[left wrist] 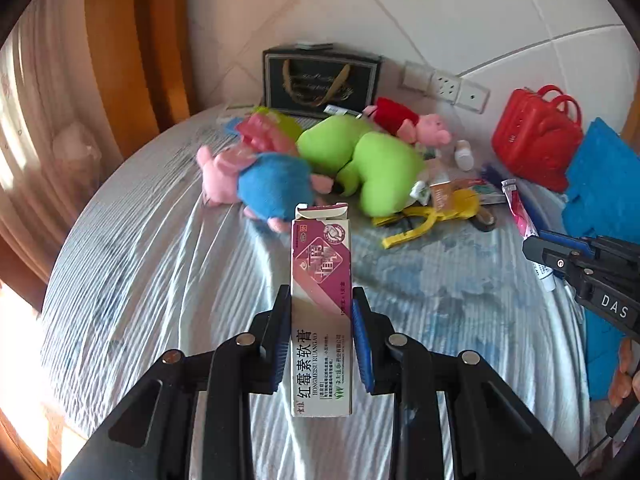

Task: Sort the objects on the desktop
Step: 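Carry the ointment box and tube into the blue crate and open both tools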

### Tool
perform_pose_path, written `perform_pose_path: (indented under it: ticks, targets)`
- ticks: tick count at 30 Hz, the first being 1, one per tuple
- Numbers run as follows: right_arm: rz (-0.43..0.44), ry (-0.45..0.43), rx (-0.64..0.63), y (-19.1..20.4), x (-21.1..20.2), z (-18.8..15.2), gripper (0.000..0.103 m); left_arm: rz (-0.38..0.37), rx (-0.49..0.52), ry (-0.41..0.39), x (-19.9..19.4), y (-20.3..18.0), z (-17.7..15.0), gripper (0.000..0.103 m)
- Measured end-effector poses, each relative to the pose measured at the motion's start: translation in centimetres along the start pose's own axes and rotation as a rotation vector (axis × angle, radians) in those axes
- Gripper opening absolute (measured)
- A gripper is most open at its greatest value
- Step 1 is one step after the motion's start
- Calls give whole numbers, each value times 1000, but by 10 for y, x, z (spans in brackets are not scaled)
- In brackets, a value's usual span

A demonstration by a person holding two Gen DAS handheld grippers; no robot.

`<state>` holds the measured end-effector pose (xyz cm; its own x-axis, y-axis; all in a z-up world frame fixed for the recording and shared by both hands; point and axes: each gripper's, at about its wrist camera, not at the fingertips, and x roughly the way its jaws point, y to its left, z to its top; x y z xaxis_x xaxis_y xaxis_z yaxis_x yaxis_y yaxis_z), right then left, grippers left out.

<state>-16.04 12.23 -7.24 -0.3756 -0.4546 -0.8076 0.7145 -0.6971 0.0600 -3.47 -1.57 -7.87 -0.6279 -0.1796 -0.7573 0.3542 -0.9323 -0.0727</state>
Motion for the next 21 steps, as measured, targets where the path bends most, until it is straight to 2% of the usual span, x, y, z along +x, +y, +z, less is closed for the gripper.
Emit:
perform_pose_path:
  ticks: [4, 8, 12, 17, 21]
  targets:
    - [-81, -157, 70, -25, -88, -7, 18, -106, 107, -111, -30, -66, 21, 28]
    - [-185, -299, 123, -45, -176, -27, 18, -252, 207, -224, -81, -135, 41, 28]
    - [-316, -412, 201, -80, -257, -55, 18, -421, 304, -287, -128, -214, 52, 28]
    - [-513, -473, 312, -142, -334, -105, 18, -565, 419, -306, -169, -324, 51, 28]
    - [-635, -444, 405, -200, -367, -146, 18, -598, 487, -276, -179, -403, 39, 28]
